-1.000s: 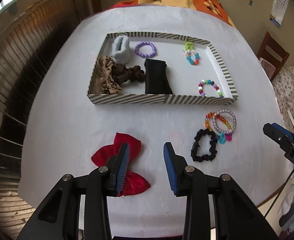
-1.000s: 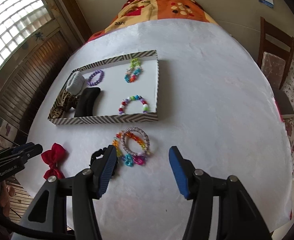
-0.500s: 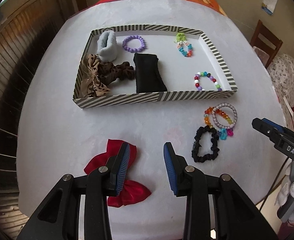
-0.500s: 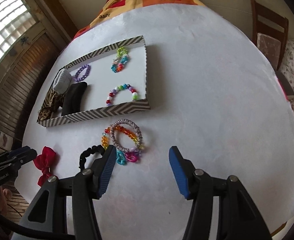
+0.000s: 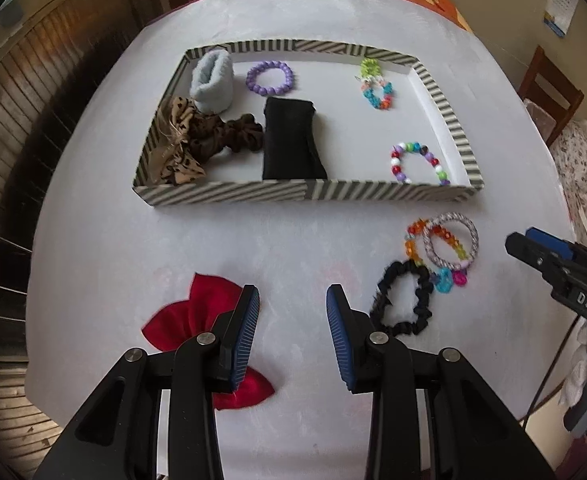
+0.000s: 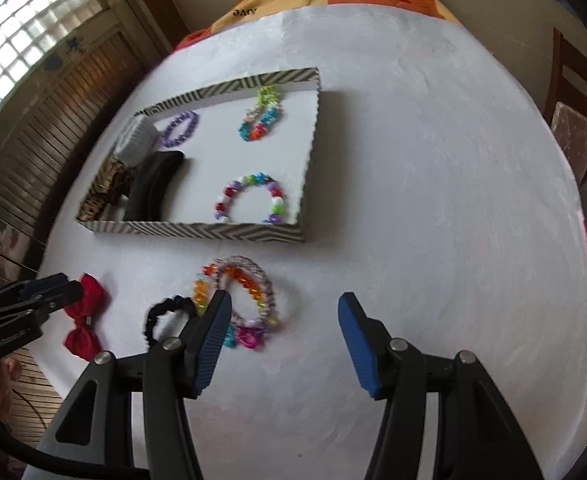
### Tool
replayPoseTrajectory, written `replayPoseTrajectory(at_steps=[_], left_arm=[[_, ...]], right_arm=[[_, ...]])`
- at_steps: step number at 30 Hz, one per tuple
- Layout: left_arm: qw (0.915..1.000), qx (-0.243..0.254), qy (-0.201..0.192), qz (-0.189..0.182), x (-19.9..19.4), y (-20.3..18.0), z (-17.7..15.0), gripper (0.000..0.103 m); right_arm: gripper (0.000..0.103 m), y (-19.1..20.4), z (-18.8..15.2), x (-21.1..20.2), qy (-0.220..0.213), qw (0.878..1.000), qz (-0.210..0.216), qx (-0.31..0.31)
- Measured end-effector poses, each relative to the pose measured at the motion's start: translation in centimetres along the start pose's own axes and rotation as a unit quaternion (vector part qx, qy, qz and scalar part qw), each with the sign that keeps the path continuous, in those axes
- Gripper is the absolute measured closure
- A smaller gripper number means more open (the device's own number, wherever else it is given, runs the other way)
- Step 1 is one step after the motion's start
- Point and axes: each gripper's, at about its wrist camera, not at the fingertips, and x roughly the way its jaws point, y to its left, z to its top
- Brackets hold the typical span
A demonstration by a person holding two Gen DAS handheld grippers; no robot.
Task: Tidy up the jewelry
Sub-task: 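Move both grippers back over the black scrunchie and silver braided bracelet, then grasp the black scrunchie with the left gripper while the right grasps the silver braided bracelet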
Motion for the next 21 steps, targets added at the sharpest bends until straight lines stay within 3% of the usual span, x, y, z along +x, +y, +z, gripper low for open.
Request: replayPoseTrajectory(at_steps=[13,21], left_arm=[[0.9970,0.035,0.035,-0.060,1.3,-0.9,-2.0,0.076],[0.9924,0.045,0.065,-0.094,4.3,-3.1,-1.3,0.076]], right_arm=[[0.044,-0.1,-2.3,1.0,-0.011,0.999,-0.009,0.042],[0.045,1.1,-0.9,2.2,-0.015,1.000,-0.001,0.001]])
